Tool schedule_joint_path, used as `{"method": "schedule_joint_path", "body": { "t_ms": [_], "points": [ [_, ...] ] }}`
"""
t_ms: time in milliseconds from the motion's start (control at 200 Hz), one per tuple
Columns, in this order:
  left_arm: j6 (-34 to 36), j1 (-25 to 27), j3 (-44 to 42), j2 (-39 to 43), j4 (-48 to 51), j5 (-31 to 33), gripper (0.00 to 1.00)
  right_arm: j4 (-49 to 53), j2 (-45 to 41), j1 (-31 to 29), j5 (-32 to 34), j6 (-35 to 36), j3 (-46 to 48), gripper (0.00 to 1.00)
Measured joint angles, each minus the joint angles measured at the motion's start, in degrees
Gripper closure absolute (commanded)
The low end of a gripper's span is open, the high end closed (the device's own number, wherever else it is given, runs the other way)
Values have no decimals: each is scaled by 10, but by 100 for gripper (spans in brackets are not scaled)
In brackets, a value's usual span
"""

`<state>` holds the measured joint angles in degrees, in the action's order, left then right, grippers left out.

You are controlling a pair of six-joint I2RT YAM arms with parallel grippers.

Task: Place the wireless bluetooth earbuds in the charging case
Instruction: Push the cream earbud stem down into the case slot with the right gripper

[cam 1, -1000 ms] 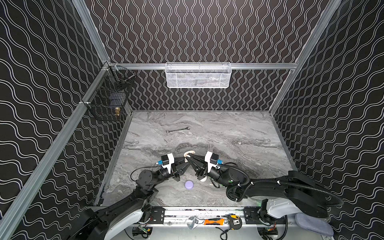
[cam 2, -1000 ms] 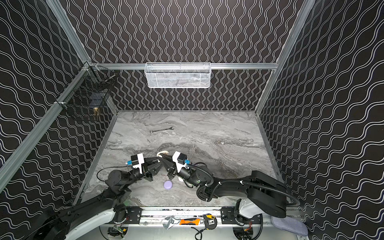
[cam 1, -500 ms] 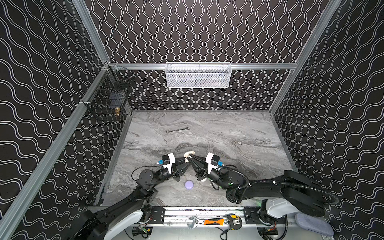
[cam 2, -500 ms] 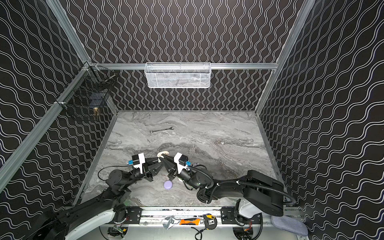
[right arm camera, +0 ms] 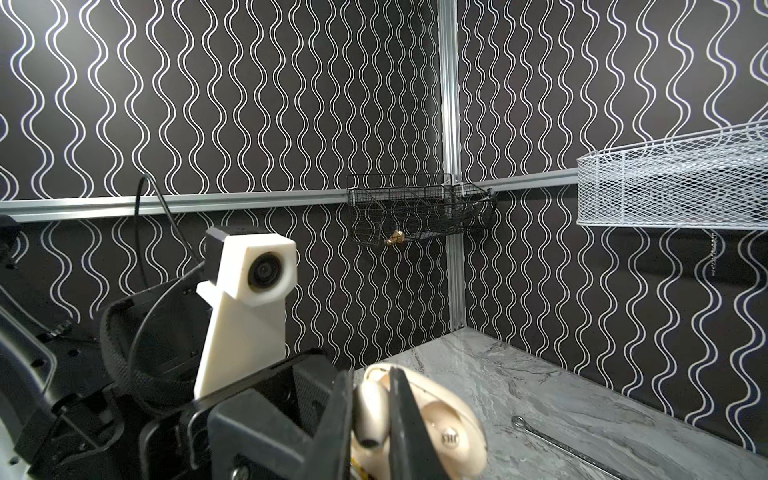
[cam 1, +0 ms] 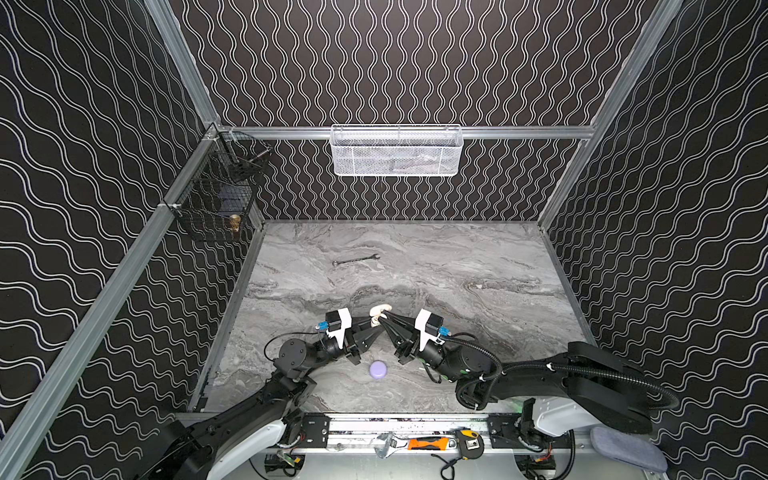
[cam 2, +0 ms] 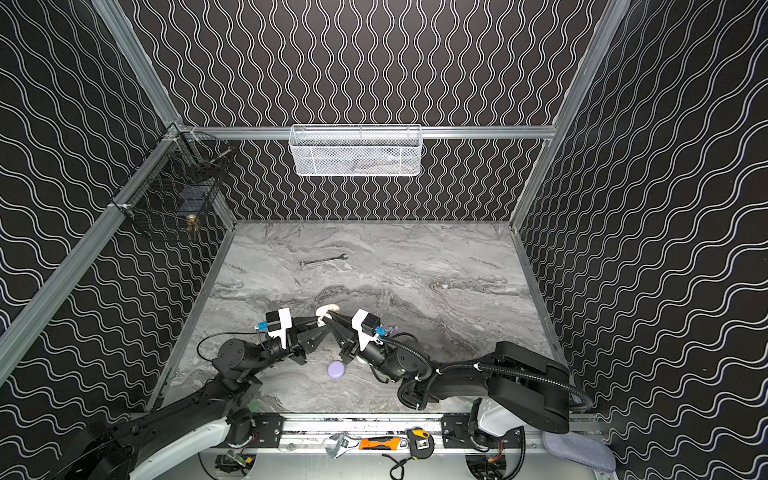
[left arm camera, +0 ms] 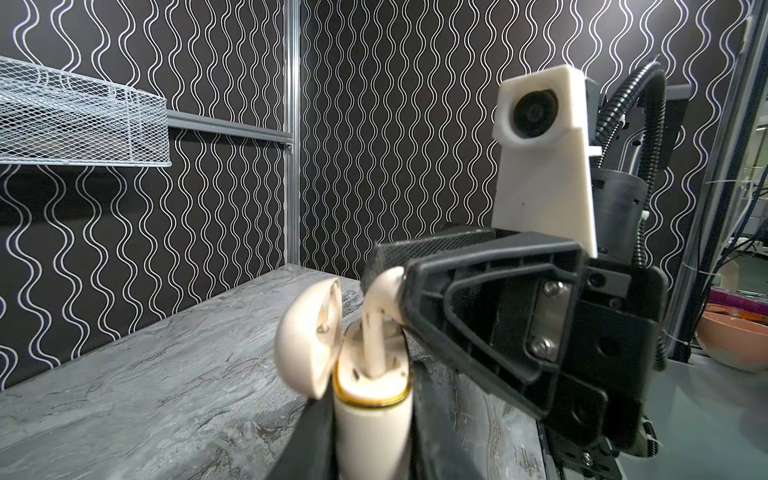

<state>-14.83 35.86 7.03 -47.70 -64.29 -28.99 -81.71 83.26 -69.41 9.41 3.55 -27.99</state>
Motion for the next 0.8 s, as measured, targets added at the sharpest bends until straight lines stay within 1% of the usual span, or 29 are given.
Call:
{"method": "schedule_joint_path", "body": {
  "t_ms": [360, 556, 801],
  "points": [
    [2, 1, -2, 8, -2, -8, 100, 1, -15, -14, 10, -25, 11, 100],
    [4, 1, -2, 0, -21, -8, 100, 25, -19, -19, 20, -35, -7, 100],
    [4, 0, -2, -9, -42, -8, 100, 28, -10, -22, 23, -42, -26, 100]
  ]
}}
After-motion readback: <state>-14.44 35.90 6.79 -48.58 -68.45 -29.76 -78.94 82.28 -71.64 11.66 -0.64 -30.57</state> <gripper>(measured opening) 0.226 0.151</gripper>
